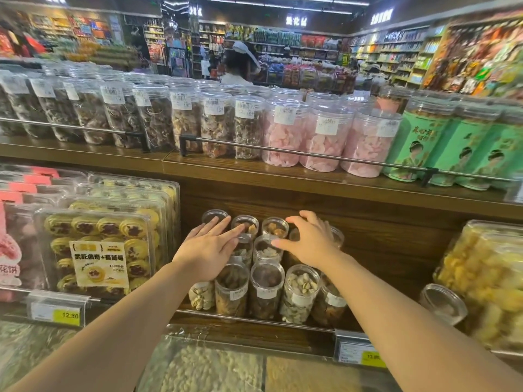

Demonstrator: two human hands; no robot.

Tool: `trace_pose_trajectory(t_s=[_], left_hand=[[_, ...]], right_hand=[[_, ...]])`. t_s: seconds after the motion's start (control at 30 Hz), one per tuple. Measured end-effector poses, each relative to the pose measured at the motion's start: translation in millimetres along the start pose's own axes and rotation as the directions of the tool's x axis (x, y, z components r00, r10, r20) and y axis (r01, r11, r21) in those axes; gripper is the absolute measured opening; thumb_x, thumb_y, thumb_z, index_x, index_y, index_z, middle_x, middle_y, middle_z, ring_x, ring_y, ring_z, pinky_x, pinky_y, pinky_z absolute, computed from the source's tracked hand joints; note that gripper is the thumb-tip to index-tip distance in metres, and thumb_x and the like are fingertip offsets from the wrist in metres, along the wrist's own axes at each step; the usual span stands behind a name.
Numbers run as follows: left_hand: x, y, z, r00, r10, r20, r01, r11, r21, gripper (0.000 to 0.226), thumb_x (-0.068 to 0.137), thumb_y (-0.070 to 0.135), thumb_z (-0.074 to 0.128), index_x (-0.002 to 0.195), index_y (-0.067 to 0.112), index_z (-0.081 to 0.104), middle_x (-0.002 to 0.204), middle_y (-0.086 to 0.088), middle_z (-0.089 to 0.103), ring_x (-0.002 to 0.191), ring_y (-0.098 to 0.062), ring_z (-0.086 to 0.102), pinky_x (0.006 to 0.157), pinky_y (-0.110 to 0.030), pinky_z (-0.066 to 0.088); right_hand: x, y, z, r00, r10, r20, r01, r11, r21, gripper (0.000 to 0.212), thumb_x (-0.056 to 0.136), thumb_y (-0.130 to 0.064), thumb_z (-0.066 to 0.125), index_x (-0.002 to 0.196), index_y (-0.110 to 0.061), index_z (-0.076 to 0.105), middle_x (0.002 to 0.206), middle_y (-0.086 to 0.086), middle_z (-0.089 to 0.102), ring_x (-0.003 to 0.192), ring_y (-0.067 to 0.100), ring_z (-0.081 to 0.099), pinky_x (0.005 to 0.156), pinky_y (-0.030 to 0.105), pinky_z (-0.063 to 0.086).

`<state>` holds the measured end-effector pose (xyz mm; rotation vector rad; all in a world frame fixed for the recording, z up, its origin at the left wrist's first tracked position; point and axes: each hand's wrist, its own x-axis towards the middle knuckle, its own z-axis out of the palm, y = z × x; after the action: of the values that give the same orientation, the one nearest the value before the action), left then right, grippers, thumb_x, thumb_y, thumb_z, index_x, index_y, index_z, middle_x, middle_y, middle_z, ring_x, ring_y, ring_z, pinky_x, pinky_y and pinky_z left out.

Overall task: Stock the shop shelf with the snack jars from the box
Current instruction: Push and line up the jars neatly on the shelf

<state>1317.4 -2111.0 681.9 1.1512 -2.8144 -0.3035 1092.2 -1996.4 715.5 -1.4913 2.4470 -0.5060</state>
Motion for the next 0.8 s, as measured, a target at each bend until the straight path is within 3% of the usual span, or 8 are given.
trace_pose_trajectory(t_s=[0.1, 0.27, 0.4, 0.47, 0.6, 0.67, 0.8], left_hand=[[-0.3, 0.8, -0.6, 1.0, -0.002, -0.007, 0.002, 1.0, -0.001, 0.05, 0.107, 0.053, 0.01, 0.156, 0.053, 0.009, 0.169, 0.014, 0.001, 0.155, -0.01, -0.008, 0.125, -0.036, -0.003], [-1.0, 1.0, -1.0, 1.0, 0.002, -0.008, -0.002, 1.0, 0.002, 0.051, 0.107, 0.053, 0.011, 0.157, 0.052, 0.011, 0.169, 0.013, 0.002, 0.156, -0.011, -0.007, 0.124, -0.036, -0.003], [-1.1, 1.5, -1.0, 1.0, 0.002, -0.011, -0.002, 1.0, 0.002, 0.05, 0.107, 0.052, 0.012, 0.157, 0.051, 0.013, 0.169, 0.012, 0.003, 0.156, -0.011, -0.005, 0.124, -0.035, -0.003], [-0.4, 2.0, -1.7, 1.0, -0.003, -0.009, 0.003, 1.0, 0.003, 0.05, 0.107, 0.052, 0.012, 0.157, 0.052, 0.013, 0.169, 0.013, 0.003, 0.156, -0.01, -0.005, 0.123, -0.034, -0.003], [-0.6, 2.1, -1.3, 1.0, -0.007, -0.004, 0.007, 1.0, 0.005, 0.05, 0.107, 0.053, 0.012, 0.157, 0.051, 0.013, 0.169, 0.014, 0.003, 0.155, -0.01, -0.006, 0.123, -0.034, -0.003], [-0.7, 1.1, -1.0, 1.0, -0.004, -0.005, 0.004, 1.0, 0.006, 0.05, 0.107, 0.053, 0.011, 0.157, 0.052, 0.013, 0.169, 0.014, 0.003, 0.155, -0.01, -0.006, 0.123, -0.034, -0.003], [-0.1, 0.6, -0.2, 1.0, -0.011, -0.001, 0.011, 1.0, 0.008, 0.05, 0.107, 0.053, 0.011, 0.157, 0.051, 0.012, 0.169, 0.014, 0.001, 0.155, -0.009, -0.007, 0.123, -0.034, -0.004]], right_hand=[[-9.7, 30.3, -5.5, 0.996, 0.002, -0.095, 0.001, 1.0, 0.026, 0.057, 0.103, -0.054, 0.042, 0.153, -0.027, 0.042, 0.166, -0.002, 0.025, 0.154, 0.02, 0.015, 0.125, 0.05, 0.005], [-20.1, 78.7, -25.3, 0.997, -0.045, 0.059, 0.049, 0.997, -0.064, 0.048, 0.108, -0.033, 0.042, 0.156, -0.033, 0.035, 0.169, -0.002, 0.011, 0.156, 0.021, -0.002, 0.125, 0.05, 0.004], [-21.2, 67.3, -30.8, 0.989, 0.008, 0.146, -0.001, 0.999, -0.049, 0.06, 0.098, -0.051, 0.058, 0.153, -0.035, 0.04, 0.166, -0.001, 0.022, 0.155, 0.026, 0.013, 0.124, 0.049, 0.017], [-21.2, 53.3, -28.9, 0.993, 0.069, 0.092, -0.061, 0.995, -0.083, 0.066, 0.091, -0.055, 0.065, 0.151, -0.033, 0.046, 0.163, -0.002, 0.031, 0.151, 0.029, 0.027, 0.118, 0.049, 0.03], [-23.9, 34.5, -20.4, 0.989, 0.118, -0.084, -0.135, 0.964, -0.229, 0.054, 0.095, -0.041, 0.067, 0.146, -0.033, 0.053, 0.144, 0.003, 0.057, 0.128, 0.026, 0.057, 0.097, 0.039, 0.052], [-24.0, 27.3, -15.2, 0.979, 0.137, -0.152, -0.169, 0.96, -0.222, 0.05, 0.094, -0.045, 0.067, 0.141, -0.03, 0.057, 0.133, 0.003, 0.065, 0.118, 0.024, 0.064, 0.088, 0.035, 0.056], [-18.8, 16.6, -9.2, 0.965, 0.165, -0.205, -0.221, 0.932, -0.289, 0.051, 0.092, -0.054, 0.066, 0.133, -0.025, 0.064, 0.12, 0.003, 0.07, 0.11, 0.024, 0.067, 0.085, 0.035, 0.057]])
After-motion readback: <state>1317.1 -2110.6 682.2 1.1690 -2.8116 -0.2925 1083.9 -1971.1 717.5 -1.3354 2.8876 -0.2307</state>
